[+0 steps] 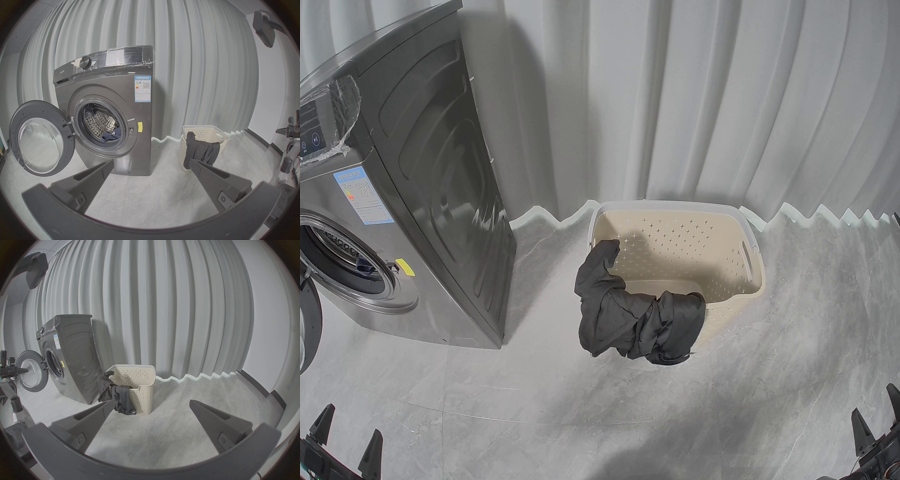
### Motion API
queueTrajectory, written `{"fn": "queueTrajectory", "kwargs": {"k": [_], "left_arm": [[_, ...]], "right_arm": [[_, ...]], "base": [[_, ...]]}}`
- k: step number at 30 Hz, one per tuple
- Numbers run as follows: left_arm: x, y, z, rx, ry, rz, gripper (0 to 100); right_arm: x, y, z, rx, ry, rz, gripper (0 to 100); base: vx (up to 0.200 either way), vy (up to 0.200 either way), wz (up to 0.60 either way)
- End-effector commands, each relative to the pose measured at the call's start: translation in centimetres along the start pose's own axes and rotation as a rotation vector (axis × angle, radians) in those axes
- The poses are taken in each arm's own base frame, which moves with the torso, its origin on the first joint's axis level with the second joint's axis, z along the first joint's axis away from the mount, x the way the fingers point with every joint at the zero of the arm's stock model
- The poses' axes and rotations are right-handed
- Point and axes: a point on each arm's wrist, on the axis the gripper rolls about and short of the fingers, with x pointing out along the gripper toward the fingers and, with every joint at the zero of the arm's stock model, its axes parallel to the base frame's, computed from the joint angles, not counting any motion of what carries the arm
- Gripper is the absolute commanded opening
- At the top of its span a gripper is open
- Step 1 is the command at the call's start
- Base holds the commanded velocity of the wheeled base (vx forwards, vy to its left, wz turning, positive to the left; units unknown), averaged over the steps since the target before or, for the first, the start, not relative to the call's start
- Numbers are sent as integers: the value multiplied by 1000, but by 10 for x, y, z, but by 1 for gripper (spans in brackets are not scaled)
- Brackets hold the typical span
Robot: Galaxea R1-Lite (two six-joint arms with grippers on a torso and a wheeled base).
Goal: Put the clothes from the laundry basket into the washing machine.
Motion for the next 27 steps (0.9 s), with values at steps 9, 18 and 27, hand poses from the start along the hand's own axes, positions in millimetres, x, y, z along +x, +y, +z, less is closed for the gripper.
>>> {"fn": "queueTrajectory", "kwargs": {"k": [9, 18, 27], "left_arm": [[0, 0, -4, -5, -3, 1, 100], [0, 0, -4, -4, -3, 2, 100], [0, 0, -4, -4, -3, 1, 100]], "right_arm": [[0, 0, -4, 0, -1, 1, 100], [0, 0, -4, 0, -1, 1, 100], [0, 0, -5, 0, 0, 2, 100]], "base": [[-22, 0, 0], [0, -44, 0], [0, -200, 0]]}}
